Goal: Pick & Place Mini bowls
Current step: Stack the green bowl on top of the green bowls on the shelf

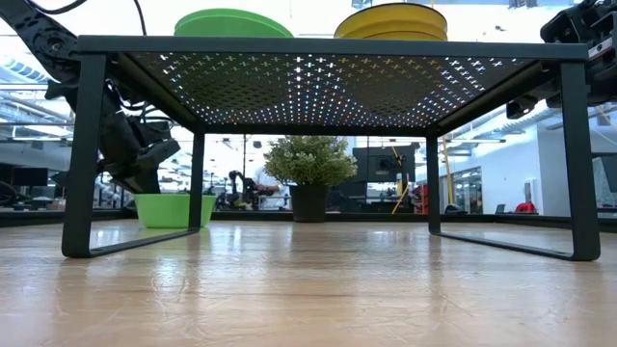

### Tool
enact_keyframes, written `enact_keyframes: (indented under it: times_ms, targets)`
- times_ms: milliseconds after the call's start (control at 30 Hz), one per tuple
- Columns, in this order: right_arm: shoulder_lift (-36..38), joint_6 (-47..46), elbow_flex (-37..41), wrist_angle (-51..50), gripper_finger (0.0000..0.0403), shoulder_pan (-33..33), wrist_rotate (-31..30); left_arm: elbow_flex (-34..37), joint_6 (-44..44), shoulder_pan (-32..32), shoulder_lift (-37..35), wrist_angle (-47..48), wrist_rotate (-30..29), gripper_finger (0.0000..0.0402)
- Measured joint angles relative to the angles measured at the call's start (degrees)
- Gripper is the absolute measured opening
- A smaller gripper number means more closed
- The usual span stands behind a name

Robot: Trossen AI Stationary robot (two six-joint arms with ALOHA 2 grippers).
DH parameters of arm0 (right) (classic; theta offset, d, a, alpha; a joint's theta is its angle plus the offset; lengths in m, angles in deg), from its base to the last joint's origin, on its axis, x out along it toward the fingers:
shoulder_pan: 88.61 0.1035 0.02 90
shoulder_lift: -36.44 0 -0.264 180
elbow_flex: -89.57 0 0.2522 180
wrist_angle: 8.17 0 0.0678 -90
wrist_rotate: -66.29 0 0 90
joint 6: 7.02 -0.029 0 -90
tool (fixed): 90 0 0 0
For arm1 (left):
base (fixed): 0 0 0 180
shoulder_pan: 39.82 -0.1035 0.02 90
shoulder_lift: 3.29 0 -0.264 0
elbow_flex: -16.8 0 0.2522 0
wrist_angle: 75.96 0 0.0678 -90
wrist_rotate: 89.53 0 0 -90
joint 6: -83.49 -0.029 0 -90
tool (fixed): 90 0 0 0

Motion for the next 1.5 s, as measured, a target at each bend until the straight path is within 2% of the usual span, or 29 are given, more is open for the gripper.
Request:
enact_keyframes:
  times_ms: [167,333,500,667,833,933,1267,1500]
  targets:
    - [0.02,0.0,0.01,-0.01,0.0,-0.01,0.0,0.0,0.03,0.0,0.02,-0.19,0.68,0.0006]
    - [0.01,0.0,0.01,-0.02,0.0,-0.02,0.0,0.0,-0.04,0.0,0.02,-0.04,0.83,0.0017]
    - [0.02,0.0,0.02,-0.01,0.0,-0.01,0.02,0.0,0.02,0.0,0.02,-0.15,1.35,0.0006]
    - [0.02,0.0,0.02,0.0,0.0,0.0,0.01,0.0,-0.12,0.0,0.02,-0.02,1.42,0.0017]
    - [0.0,0.0,0.0,-0.02,0.0,0.0,0.0,0.0,-1.04,0.0,0.02,-0.3,1.53,0.0006]
    - [0.0,0.0,0.0,-0.02,0.0,-0.02,0.0,-0.24,-2.0,0.0,-0.11,-0.25,1.63,0.0013]
    - [0.02,0.0,0.02,-0.02,0.0,-0.02,0.0,-4.28,-6.47,0.02,-0.86,0.64,2.6,0.001]
    - [0.02,0.0,0.0,-0.01,0.0,-0.01,0.02,-11.9,-9.24,0.0,-0.86,9.1,1.72,0.0012]
